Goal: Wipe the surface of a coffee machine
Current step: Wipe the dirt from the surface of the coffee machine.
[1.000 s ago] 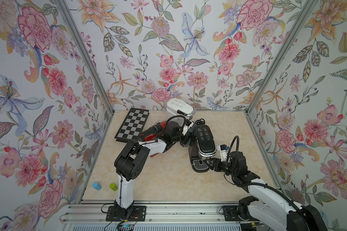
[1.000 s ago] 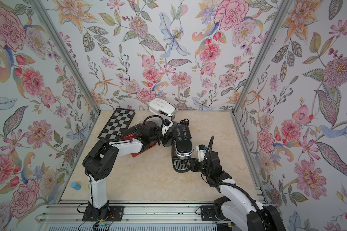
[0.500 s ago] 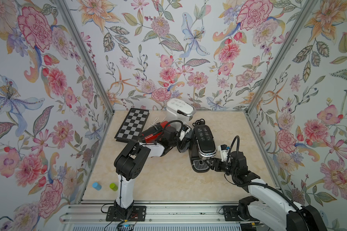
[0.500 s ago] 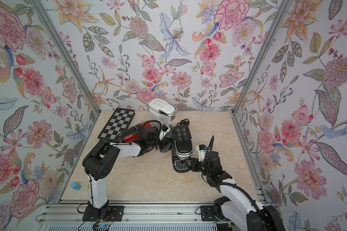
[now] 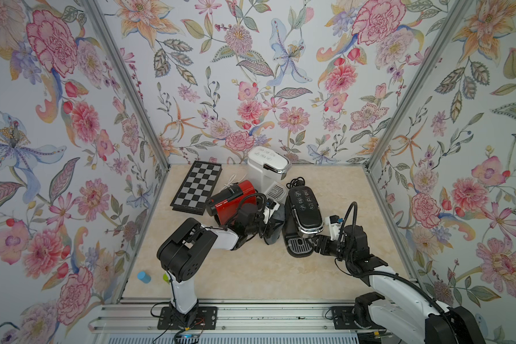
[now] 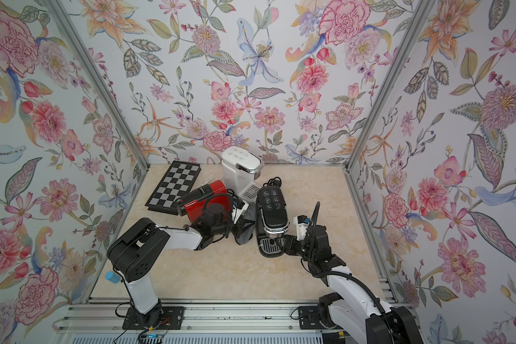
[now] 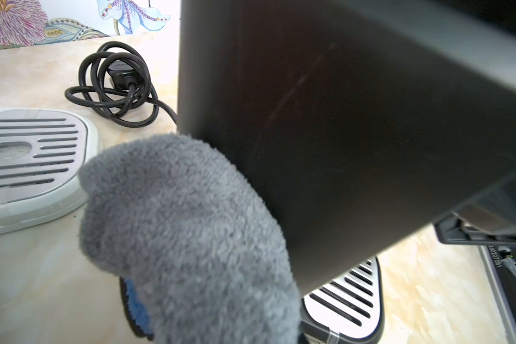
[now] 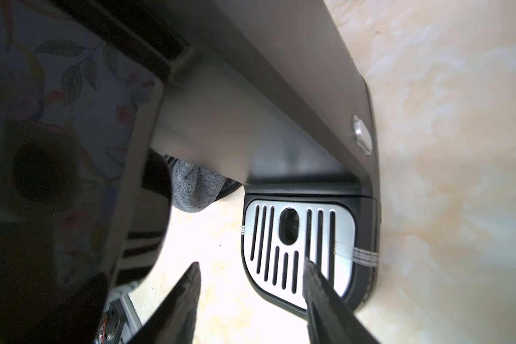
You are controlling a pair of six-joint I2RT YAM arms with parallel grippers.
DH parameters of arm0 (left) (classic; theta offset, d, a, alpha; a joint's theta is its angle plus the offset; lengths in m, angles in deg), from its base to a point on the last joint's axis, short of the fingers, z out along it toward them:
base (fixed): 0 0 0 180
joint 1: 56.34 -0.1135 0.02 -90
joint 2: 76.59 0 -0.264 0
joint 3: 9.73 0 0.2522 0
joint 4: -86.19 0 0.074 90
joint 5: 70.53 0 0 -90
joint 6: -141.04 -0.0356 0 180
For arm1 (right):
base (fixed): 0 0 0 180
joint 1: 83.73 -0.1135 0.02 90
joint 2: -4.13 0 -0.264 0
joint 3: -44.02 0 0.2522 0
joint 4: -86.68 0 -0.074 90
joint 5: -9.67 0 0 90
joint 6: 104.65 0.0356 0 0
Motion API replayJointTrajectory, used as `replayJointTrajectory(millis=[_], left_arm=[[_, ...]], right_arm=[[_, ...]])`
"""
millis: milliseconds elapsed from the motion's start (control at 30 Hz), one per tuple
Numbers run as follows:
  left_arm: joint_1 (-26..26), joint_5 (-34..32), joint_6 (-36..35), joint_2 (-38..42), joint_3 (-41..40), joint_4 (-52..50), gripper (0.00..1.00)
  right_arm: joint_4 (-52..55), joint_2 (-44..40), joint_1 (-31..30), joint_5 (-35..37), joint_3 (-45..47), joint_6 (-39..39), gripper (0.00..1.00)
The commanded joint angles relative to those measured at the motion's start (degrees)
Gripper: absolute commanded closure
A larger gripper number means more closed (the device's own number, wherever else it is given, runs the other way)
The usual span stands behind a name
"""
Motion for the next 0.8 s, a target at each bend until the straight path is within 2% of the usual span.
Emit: replayJointTrajectory(millis=[0,67,133,233,400,600,767], left_arm=[[4.30,2.65,3.96,2.07,-1.14,7.55,0.94],[5.24,2.60,6.03,1.65,-1.56,8.94,0.93],[5.59,3.64,9.84,1.01,-3.04,14.70,0.93],[5.51,1.07,12.12,0.29,-4.43,18.46,0.93],[5.89,-6.39,10.65,0.78,-3.47,12.48,0.89],[6.85,-17.28,11.59,4.34,-3.81,6.80,0.92],[7.10,-20.15,15.25,5.11,-3.45,7.49,0.91]], right_arm=[[-0.72,0.02,0.03,0.03,-1.27,-0.90,0.44],[-0.66,0.07,0.03,0.07,-1.14,-0.97,0.44],[-0.83,0.11,0.14,0.37,-0.96,-0.89,0.44],[-0.66,0.54,0.36,1.38,-0.74,-0.89,0.43],[0.54,-0.37,1.81,3.02,-0.96,-0.73,0.43],[1.45,-3.99,6.25,5.35,-0.02,0.68,0.42],[1.48,-6.71,9.53,4.27,-0.42,1.05,0.41]])
